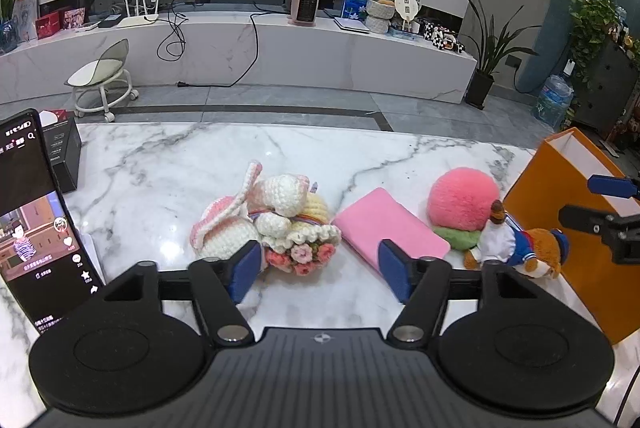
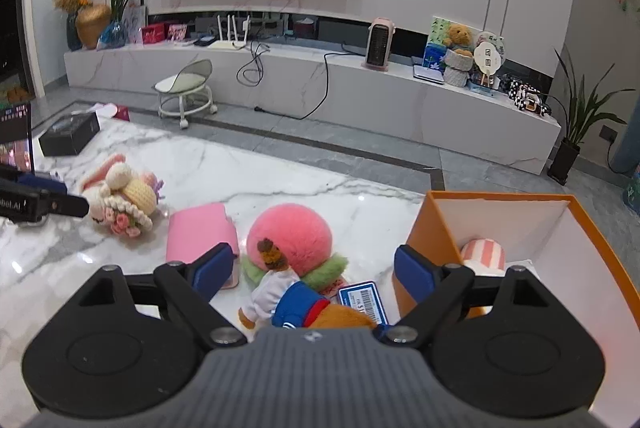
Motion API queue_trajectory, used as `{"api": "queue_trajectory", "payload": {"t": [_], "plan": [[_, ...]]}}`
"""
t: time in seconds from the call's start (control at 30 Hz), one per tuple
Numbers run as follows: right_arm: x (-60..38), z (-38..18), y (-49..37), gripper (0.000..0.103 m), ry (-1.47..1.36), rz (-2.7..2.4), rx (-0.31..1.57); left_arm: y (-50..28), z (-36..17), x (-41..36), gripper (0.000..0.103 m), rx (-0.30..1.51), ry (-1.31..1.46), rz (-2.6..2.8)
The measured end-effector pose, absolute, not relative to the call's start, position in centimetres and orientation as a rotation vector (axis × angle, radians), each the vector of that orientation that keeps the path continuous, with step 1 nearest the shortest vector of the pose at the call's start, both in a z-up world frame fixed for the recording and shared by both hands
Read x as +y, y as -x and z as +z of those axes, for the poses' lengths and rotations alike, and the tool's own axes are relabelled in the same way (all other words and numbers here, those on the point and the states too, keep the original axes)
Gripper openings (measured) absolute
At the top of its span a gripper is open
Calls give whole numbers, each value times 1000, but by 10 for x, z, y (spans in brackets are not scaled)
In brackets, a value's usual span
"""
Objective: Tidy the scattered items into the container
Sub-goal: 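Close the left tool on the crochet rabbit while the right tool grasps the sailor duck plush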
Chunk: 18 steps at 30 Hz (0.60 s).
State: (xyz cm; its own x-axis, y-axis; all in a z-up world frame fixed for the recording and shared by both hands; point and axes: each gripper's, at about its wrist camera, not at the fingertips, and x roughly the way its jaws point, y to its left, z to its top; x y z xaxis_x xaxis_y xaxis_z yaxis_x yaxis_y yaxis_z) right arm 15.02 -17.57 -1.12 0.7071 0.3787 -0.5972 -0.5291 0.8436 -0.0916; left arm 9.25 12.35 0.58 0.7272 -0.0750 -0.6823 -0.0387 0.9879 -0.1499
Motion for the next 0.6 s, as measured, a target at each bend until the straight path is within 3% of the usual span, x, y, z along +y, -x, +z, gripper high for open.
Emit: {"api": "queue_trajectory", "payload": {"t": [0.27,0.37,0.6], "plan": [[-169,-31,-160,92,300,508,638,-100,4,134,81,744,126,5],[-169,-35,-162,92,305,510,648,-102,7,140,89,718,69,-13],[-171,-37,-165,92,306,520,660,-115,-8,157,89,713,48,-34]]}}
